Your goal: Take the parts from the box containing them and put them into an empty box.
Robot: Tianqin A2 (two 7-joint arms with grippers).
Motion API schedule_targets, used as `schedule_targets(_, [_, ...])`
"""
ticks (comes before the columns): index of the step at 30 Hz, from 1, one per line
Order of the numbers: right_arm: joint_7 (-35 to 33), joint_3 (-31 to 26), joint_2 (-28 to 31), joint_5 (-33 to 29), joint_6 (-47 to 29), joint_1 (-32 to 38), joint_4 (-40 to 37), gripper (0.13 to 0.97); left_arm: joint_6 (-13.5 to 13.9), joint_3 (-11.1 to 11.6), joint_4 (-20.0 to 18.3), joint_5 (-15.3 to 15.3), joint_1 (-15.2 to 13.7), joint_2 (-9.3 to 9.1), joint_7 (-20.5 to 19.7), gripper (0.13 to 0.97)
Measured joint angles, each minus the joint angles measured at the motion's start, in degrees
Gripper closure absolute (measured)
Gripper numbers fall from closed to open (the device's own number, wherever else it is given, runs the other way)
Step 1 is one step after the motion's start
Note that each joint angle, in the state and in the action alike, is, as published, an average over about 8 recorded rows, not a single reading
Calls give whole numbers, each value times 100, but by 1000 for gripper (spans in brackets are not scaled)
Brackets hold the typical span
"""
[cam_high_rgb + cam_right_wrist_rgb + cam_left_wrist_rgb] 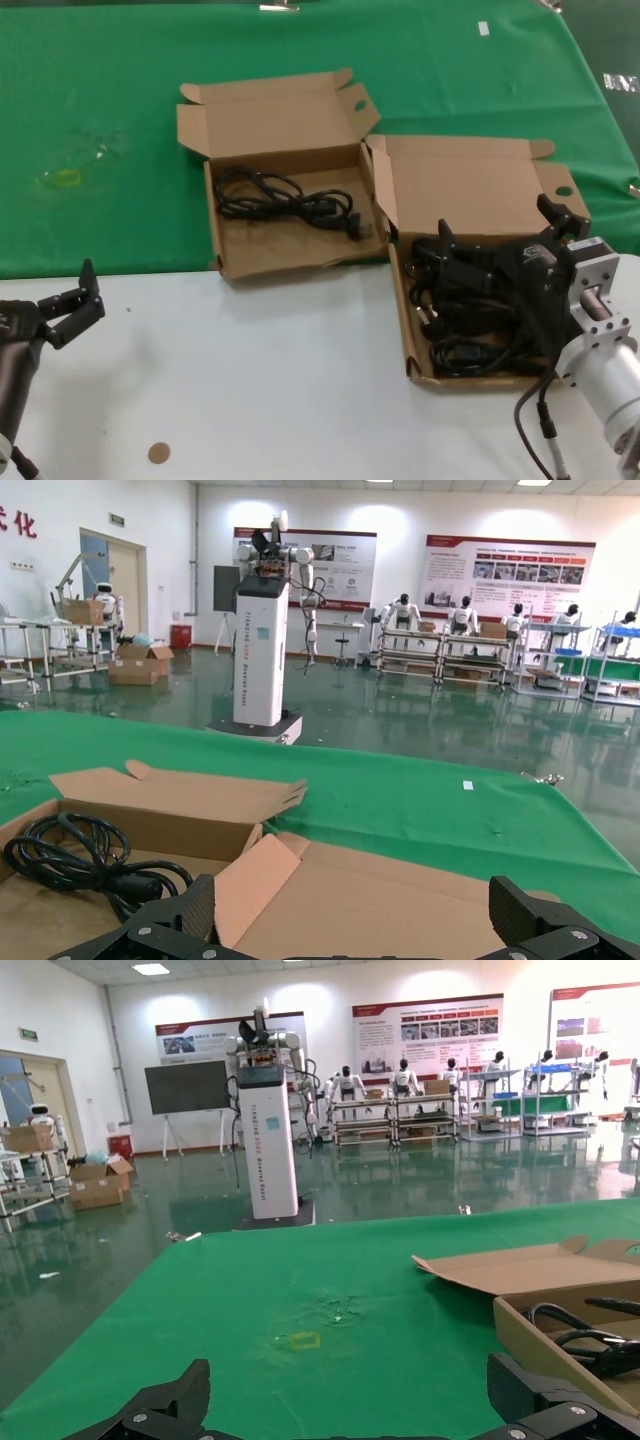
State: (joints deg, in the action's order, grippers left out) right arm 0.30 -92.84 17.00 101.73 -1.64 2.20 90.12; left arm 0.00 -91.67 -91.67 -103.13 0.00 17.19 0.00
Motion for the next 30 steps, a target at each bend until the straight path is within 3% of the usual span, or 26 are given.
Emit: schedule_targets(30, [0,0,0,0,0,0,0,129,0,0,0,0,0,0,0,132])
